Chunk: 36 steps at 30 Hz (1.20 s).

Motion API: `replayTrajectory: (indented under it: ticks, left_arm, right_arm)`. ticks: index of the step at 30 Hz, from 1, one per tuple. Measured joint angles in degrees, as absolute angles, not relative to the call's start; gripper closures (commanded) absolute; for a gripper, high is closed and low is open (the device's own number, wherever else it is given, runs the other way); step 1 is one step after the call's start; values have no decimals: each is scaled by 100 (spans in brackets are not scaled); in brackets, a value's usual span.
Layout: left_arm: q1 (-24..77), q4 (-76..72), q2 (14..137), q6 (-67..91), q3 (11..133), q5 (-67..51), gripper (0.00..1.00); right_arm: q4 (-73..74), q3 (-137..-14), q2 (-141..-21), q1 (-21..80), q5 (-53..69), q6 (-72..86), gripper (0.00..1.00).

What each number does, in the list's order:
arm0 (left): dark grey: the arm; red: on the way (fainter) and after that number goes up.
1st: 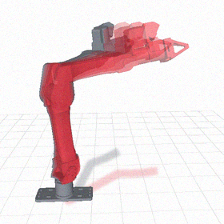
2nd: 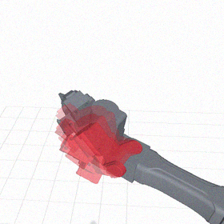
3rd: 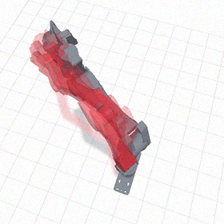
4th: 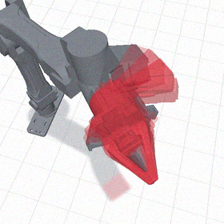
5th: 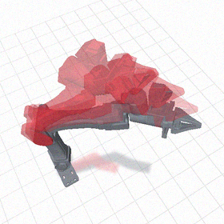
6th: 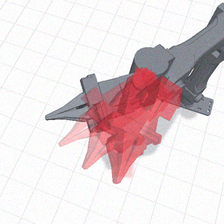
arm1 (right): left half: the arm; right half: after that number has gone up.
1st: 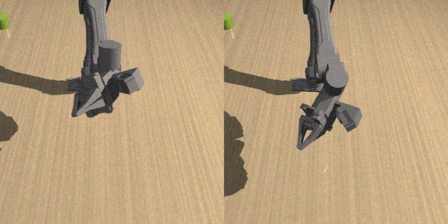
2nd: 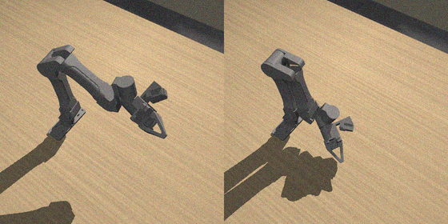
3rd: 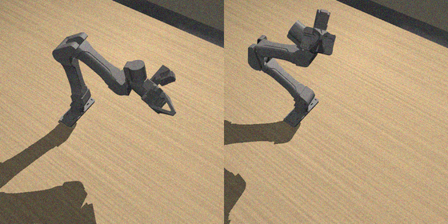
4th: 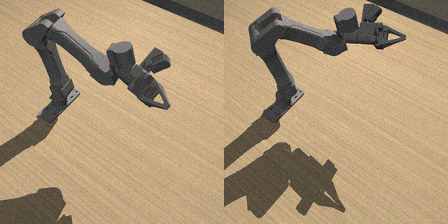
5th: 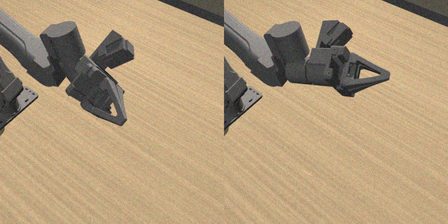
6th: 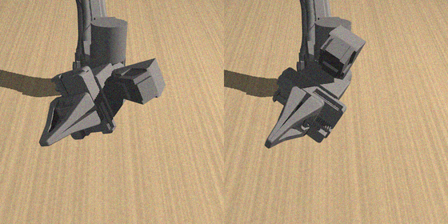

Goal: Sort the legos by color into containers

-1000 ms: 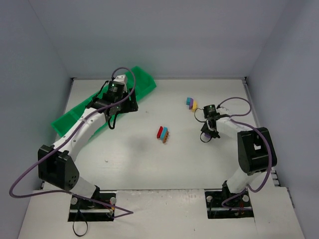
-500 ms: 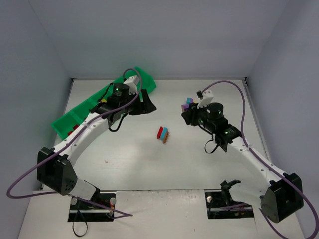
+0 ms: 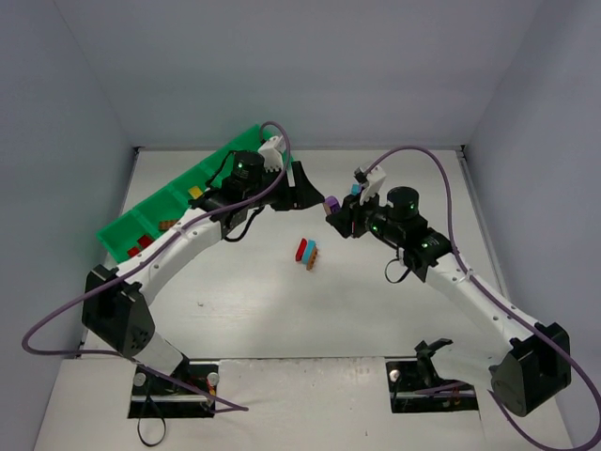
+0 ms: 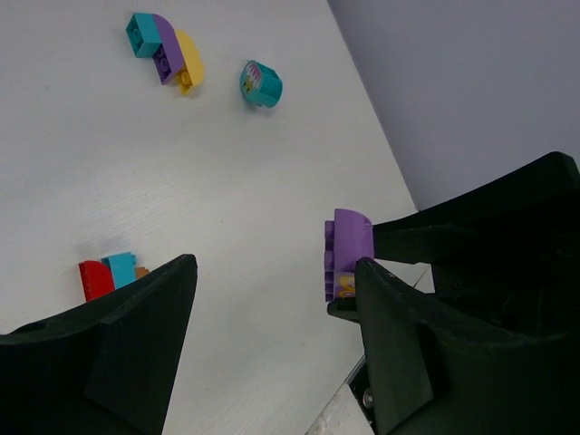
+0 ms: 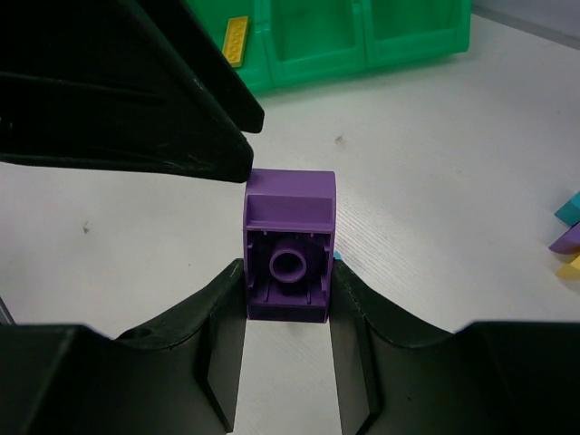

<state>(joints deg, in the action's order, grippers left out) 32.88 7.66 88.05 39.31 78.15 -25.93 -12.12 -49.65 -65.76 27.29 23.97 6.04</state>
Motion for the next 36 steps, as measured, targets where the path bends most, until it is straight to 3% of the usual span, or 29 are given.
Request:
replayTrajectory:
  ticks: [13,15,19,20,22,23,24,25,28,31,36]
  left_arm:
    - [3527,270,9094,4213,7843,-2757,38]
    - [3564,257,9188,4235,7843,-2803,43]
    - [3590,244,9323,4287,7843,-2919,70]
    - [3597,204,9334,4287,7854,-2989,83]
    - [3629,193,9334,4292,7878,-2978,93]
    - [3629,191,9334,4292,7885,-2976,99]
    - [3625,191,9338,4292,7891,-2980,100]
    - [3625,196,9341,4244,7905,-2989,100]
    - [3583,270,9362,4077,7975,-2969,100]
    - [3424,458,9439,3861,8123,-2904,100]
    - [2783,884,9727,3350,8567,-2366,100]
  right_arm:
    - [-1177,-5030,-6766,2814,2493,545,97]
    - [-1179,-5046,-6788,2823,2493,545,97]
    - [-1170,-5068,-6796,2823,2488,545,93]
    - [-1149,-5068,-6812,2823,2484,545,88]
    - [-1155,-5070,-6860,2823,2464,532,77]
    - [-1162,-5072,-6864,2823,2443,521,58]
    - [-1179,-5074,-6871,2823,2436,526,47]
    - [-1177,-5076,-6882,2823,2438,561,30]
    - [-1173,-5103,-6934,2823,2351,607,11]
    - [-1111,-5144,-7008,2823,2078,652,3]
    - [-867,-5212,-7054,2816,1463,770,2]
